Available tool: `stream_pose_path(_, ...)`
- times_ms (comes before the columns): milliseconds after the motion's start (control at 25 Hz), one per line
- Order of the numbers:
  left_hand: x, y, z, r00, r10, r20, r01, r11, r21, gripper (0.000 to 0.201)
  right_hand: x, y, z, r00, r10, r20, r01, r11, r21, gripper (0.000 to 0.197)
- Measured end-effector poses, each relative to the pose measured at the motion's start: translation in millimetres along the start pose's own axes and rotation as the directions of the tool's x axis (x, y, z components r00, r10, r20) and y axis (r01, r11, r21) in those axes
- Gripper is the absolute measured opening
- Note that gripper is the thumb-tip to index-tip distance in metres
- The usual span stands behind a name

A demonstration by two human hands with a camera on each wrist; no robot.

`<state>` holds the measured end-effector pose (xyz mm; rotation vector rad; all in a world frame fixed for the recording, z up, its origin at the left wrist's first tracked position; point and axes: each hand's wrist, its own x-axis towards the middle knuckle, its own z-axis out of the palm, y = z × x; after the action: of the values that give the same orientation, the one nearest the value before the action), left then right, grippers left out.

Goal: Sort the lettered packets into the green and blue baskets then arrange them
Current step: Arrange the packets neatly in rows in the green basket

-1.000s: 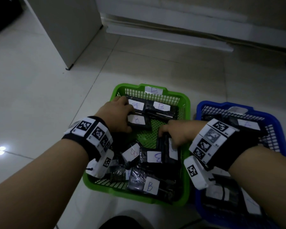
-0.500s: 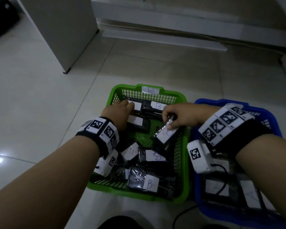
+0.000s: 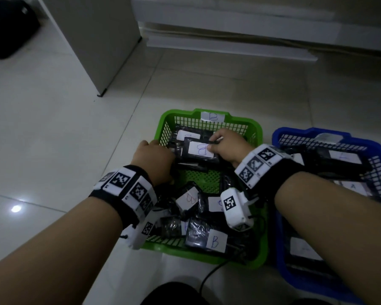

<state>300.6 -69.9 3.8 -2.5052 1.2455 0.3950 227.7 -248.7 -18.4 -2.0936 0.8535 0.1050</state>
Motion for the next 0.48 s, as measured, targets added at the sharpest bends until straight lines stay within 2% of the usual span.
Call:
stream_pose_path(160,-11.3,-5.2,-6.7,0.998,-0.043,-0.040,0.031,0.962,-0.271,0.038,1.4,-2.6,18.9,1.000,-0.021,0.022,0.023,0.997,-0.077,0.019)
stream_pose_path(280,-17.1,-13.0,-4.3,0.992,-0.080,-0.099,0.034,0.916,-0.399,0.039,1.1,0.2,23.1,0.999,-0.029,0.023,0.031,0.993,-0.114,0.014)
stream_pose_path(360,-17.7,-18.6,-4.3,0.980,-0.129,-0.149,0.040,0.870,-0.491,0.038,3.0,3.8,20.4,1.000,-0.016,-0.013,0.015,0.996,-0.089,0.014)
stream_pose_path(480,-15.9,-25.4,-6.2,0.937,-0.229,-0.264,0.018,0.787,-0.617,0.041,6.3,10.9,16.8,0.997,0.002,-0.072,-0.001,1.000,0.011,0.016)
